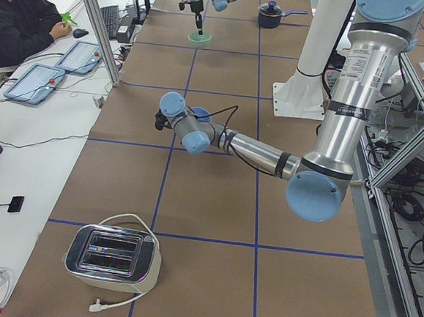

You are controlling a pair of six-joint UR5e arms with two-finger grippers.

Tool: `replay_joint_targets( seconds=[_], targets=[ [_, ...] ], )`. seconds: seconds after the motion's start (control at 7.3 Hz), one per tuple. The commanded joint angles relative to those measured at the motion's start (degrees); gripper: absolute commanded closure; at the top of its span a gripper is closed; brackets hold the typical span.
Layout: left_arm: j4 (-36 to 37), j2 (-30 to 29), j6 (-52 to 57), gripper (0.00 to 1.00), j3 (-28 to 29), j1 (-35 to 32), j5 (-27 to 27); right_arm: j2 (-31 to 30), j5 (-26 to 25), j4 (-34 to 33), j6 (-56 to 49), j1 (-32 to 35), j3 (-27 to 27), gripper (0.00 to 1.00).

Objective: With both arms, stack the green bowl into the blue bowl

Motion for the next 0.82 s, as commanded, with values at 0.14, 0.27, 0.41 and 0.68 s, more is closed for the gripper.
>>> replay_joint_targets(
  seconds=[0.14,0.27,0.41,0.68],
  targets=[
    [0.0,-10.5,-13.1,1.0,0.4,13.1,8.4,5.4,0.1,0.0,7.3,-3.3,0.7,1.0],
    [0.1,-14.1,-15.6,1.0,2.2,16.8,11.5,6.5,0.3,0.0,7.4,-3.7,0.8,1.0],
    [0.1,-18.0,-17.5,1.0,5.1,19.3,14.4,7.0,1.8,0.0,7.3,-3.8,0.8,1.0],
    [0.3,-23.5,-19.7,1.0,9.5,22.5,18.7,7.6,4.3,0.1,7.3,-3.6,0.8,1.0]
  ],
)
